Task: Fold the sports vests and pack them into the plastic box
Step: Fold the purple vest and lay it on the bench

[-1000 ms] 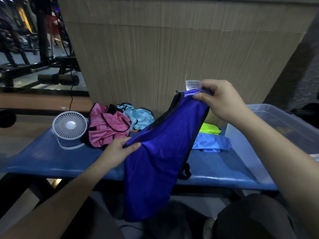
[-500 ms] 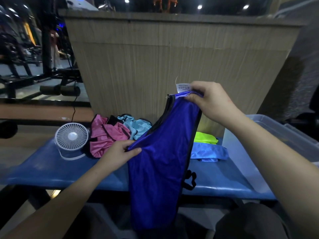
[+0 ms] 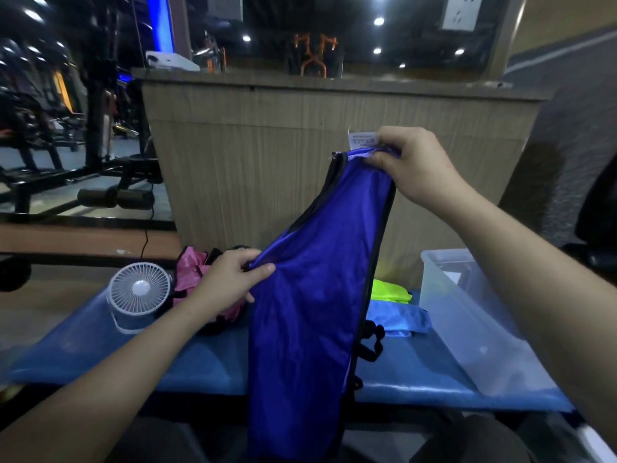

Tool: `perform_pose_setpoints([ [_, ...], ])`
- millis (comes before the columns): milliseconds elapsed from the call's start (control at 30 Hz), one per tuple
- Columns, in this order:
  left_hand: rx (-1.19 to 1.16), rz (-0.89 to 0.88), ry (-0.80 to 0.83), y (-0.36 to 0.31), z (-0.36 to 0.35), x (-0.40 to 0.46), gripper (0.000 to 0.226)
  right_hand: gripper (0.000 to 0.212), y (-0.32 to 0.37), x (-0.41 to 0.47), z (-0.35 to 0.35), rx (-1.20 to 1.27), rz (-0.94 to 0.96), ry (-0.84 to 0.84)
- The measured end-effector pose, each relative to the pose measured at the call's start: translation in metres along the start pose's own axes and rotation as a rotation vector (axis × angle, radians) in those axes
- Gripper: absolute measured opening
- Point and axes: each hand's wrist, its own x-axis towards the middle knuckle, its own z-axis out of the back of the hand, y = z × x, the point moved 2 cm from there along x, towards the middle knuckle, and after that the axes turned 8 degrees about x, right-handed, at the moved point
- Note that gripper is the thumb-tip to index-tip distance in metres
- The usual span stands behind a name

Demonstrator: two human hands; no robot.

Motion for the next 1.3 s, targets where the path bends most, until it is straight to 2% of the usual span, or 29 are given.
perform_pose_setpoints([
  [133,-0.021,0.007,-0.001,-0.003,-0.002,0.034,0.008,0.038,-0.027,0.032,-0.003,-0.021,-0.043,-0.002],
  [300,-0.018,0.029,-0.001,0.001,-0.007,0.090,0.009,0.043,-0.065,0.076,-0.015,0.004,-0.077,-0.028],
  [500,-0.077,0.063,-0.021,0.019,-0.011,0.157,0.009,0.019,-0.108,0.123,-0.036,0.011,-0.063,-0.013],
  [600,-0.096,0.072,-0.041,0.029,-0.013,0.182,0.010,0.017,-0.124,0.139,-0.046,0.006,-0.066,-0.010],
  [700,-0.090,0.066,-0.058,0.040,-0.016,0.198,0.010,0.024,-0.138,0.145,-0.053,0.034,-0.093,-0.024],
  [767,-0.088,0.068,-0.065,0.046,-0.019,0.202,0.010,0.027,-0.147,0.145,-0.058,0.050,-0.113,-0.028],
  [967,-0.077,0.123,-0.036,0.069,-0.028,0.191,0.009,0.019,-0.159,0.119,-0.073,0.069,-0.156,0.012],
  [1133,-0.033,0.128,0.013,0.092,-0.029,0.170,0.014,0.039,-0.142,0.080,-0.085,0.109,-0.117,0.038],
  [1300,0.005,0.125,-0.015,0.116,-0.031,0.149,0.009,0.019,-0.136,0.041,-0.105,0.128,-0.124,0.075],
])
